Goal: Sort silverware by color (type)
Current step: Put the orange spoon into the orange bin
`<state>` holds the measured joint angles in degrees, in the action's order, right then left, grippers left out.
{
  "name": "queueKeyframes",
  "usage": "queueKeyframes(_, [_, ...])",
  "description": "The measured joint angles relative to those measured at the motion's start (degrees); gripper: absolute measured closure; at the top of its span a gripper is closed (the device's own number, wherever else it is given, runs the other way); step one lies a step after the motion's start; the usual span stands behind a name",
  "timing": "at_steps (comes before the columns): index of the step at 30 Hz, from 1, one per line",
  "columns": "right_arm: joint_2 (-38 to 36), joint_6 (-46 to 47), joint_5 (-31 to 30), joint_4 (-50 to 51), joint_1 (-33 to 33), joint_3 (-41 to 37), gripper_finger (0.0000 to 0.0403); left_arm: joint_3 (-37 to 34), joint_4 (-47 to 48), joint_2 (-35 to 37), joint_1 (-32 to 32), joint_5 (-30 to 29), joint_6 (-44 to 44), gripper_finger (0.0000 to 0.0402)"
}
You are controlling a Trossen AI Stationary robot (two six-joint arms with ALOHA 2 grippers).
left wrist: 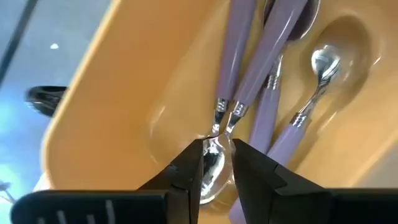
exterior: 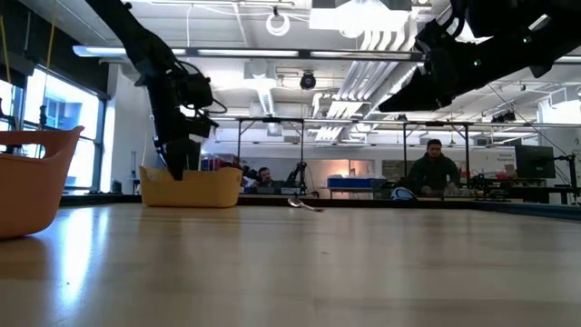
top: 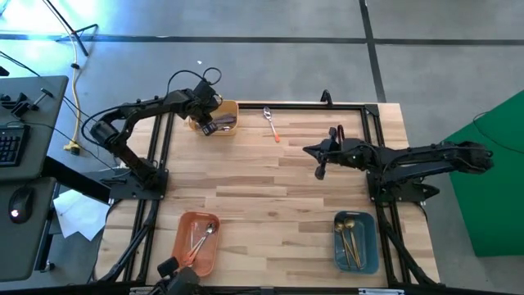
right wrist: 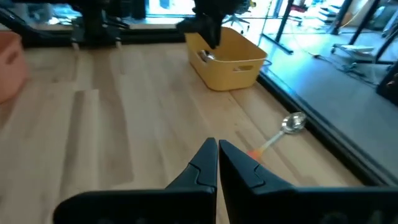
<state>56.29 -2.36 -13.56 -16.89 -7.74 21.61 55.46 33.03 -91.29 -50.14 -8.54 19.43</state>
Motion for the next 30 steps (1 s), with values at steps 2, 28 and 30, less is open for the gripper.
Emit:
queueKeyframes(2, [0.0, -2.1, 0.0, 0.1, -1.3, 0.0, 0.0403, -0.1, 0.2, 1.6, 1.1, -1.0, -1.4, 0.033])
queueKeyframes(28, [4.8, 4.0, 3.2, -14.3, -8.4, 0.6, 0.0402, -41.9, -60.0, 37.4, 27.1, 6.7, -17.1, 0.0387])
queueKeyframes(30, [8.6, 6.5, 3.1, -13.0, -8.9, 3.3, 0.0396, -45.5, -67.8, 37.3, 28.6, 8.9, -19.2, 0.0387])
